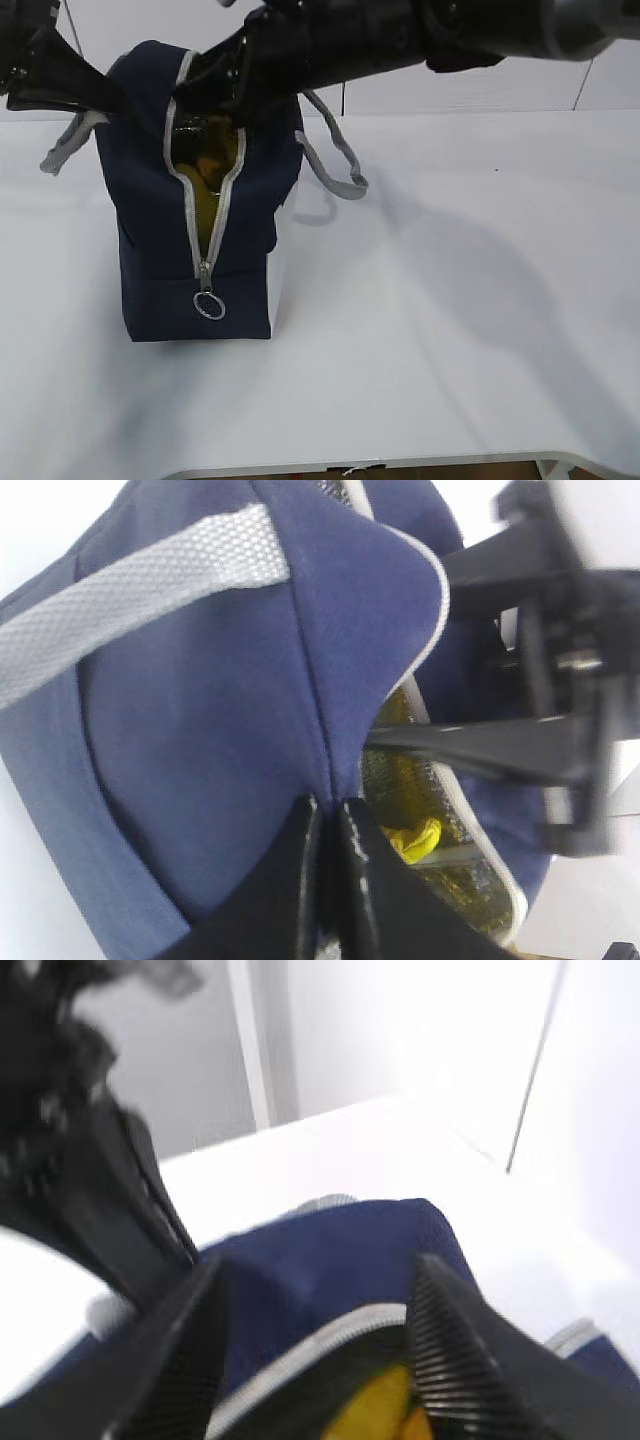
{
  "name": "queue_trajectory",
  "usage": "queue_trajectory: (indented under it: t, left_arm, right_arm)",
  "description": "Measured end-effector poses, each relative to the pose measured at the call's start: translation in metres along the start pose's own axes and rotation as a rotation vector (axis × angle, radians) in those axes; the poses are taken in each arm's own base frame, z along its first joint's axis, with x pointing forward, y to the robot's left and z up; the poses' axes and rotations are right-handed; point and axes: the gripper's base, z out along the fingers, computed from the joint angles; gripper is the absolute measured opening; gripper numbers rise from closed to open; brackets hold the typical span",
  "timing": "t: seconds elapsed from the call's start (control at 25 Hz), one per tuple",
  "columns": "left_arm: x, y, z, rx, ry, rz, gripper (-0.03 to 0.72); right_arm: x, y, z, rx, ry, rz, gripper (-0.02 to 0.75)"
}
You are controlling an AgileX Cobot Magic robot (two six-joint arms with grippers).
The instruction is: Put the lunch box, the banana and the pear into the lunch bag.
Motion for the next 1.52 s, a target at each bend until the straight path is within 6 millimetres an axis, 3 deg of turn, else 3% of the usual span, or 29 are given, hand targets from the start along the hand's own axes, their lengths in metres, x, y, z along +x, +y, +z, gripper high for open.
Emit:
queue_trajectory:
  t: [0.2, 0.44, 0.68, 0.96, 1.52]
  left_arm:
    - [0.0, 0.0, 0.0, 0.0, 0.0, 0.002, -0.014]
    - [0.0, 0.0, 0.0, 0.0, 0.0, 0.002, -0.014]
    - [0.0, 0.0, 0.0, 0.0, 0.0, 0.002, -0.014]
    - [0.0, 0.0, 0.0, 0.0, 0.0, 0.002, -0.014]
    - [0.001, -0.001, 0.0, 0.008, 0.009, 0.001, -0.014]
  right_arm:
    - [-0.029, 0.0, -0.021, 0.027, -0.052, 0.061, 0.464]
    - [-0.045, -0.007, -0.04, 0.048, -0.093, 0.364, 0.464]
    - [-0.039, -0.019, -0.067, -0.062, -0.086, 0.529, 0.464]
    - [-0.024, -0.032, -0.093, -0.179, -0.059, 0.577, 0.463]
    - [-0.023, -0.031, -0.099, -0.234, -0.06, 0.494, 0.463]
